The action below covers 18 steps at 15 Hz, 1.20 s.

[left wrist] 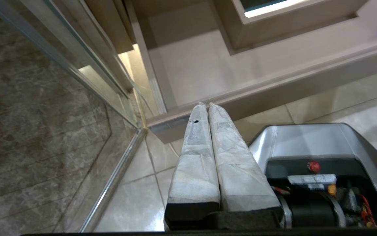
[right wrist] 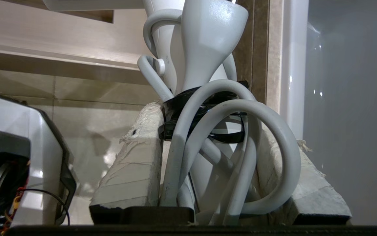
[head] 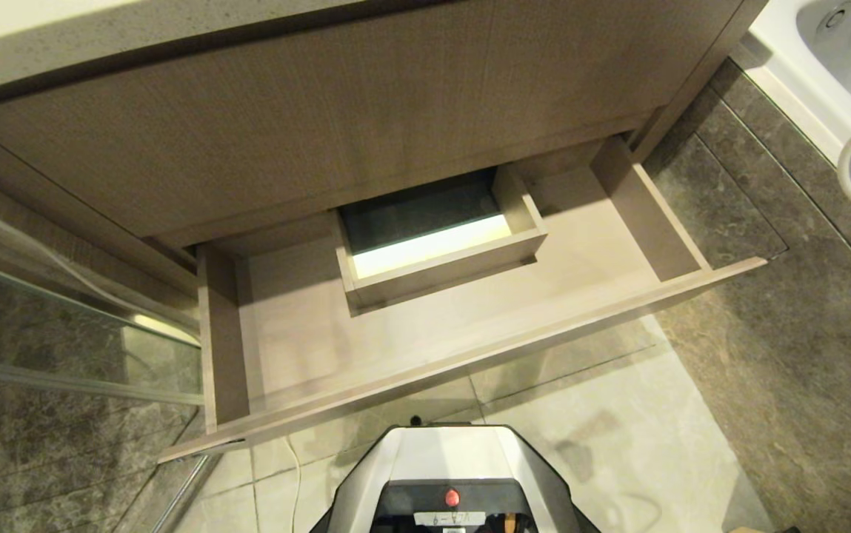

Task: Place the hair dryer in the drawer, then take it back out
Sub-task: Put it into the drawer

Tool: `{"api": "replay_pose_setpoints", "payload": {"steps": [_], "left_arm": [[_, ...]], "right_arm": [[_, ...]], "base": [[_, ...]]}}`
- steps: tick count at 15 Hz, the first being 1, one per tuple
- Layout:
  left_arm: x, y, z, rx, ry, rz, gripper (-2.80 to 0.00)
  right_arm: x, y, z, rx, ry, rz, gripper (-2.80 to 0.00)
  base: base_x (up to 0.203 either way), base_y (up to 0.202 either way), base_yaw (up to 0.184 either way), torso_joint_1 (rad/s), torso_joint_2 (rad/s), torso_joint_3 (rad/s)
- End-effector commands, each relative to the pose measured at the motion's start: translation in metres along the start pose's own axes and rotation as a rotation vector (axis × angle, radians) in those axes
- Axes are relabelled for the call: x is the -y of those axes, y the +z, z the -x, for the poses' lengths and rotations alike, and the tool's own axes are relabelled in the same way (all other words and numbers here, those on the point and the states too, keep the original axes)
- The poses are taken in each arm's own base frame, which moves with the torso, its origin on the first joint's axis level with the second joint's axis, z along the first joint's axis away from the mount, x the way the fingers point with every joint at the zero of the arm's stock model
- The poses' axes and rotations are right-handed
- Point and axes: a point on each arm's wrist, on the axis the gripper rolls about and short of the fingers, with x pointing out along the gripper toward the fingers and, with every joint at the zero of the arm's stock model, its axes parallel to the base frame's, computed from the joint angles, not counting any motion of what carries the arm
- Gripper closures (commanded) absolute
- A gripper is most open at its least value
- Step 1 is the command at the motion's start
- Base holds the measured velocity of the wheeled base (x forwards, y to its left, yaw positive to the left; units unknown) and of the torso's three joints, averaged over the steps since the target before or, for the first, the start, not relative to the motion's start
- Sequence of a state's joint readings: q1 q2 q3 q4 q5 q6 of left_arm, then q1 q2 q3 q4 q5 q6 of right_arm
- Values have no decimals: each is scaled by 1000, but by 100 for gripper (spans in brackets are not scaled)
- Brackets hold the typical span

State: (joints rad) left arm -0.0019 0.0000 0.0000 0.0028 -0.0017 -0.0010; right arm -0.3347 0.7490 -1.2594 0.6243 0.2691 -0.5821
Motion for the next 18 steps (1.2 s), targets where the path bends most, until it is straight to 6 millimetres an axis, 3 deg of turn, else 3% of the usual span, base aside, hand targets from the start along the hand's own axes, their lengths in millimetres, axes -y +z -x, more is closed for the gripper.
{"api": "replay_pose_setpoints", "payload": {"steps": [1,5,18], "left_arm": [[0,0,0,0,1,1,0],[0,0,0,1,1,1,0],[0,0,0,0,0,1,0]], "right_arm": [[-1,-2,2,-12,-17,2,0],[-4,-4,6,-18,-22,0,0],[-4,-12,-8,-50,-1,-12,0]], "base": [[0,0,0,-52,354,313],[0,0,0,-24,413,363],[0,0,0,-41,384,350]]}}
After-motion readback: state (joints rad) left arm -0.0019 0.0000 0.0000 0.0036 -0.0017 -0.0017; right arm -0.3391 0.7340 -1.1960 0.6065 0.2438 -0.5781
